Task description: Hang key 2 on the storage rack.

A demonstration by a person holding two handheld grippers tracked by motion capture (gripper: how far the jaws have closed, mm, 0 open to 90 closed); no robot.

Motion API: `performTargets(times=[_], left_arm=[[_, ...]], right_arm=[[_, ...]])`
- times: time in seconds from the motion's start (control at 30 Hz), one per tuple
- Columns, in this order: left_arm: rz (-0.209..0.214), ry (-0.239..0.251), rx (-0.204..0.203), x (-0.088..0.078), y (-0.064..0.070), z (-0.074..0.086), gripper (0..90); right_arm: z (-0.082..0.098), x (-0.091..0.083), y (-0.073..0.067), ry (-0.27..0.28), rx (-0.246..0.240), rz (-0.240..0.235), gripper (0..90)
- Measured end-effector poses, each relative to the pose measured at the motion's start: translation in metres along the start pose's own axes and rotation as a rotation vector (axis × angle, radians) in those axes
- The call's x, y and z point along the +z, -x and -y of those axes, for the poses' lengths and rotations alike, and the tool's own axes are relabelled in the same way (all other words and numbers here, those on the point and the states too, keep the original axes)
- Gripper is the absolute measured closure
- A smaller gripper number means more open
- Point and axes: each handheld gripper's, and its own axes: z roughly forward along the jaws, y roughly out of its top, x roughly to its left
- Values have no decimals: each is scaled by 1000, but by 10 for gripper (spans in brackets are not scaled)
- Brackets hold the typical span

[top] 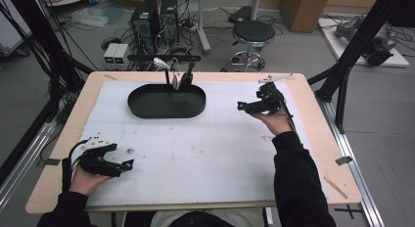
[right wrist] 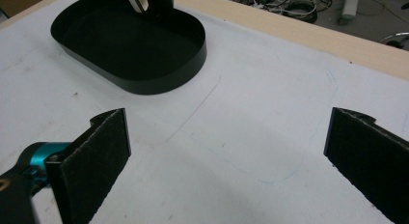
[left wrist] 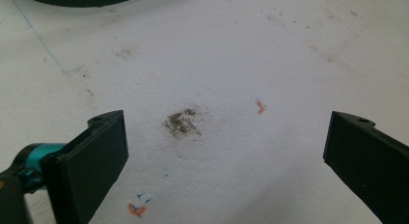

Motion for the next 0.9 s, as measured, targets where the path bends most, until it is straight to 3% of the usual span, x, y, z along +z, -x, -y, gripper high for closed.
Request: performTargets(times=[0.13, 0.9], left_arm=[[-2, -1, -1, 0, 0, 0, 24], [-2, -3, 1, 0, 0, 0, 24]], right_arm=[[9, -4, 1, -13, -2, 0, 17], [63, -22, 0, 30, -40, 55, 17]])
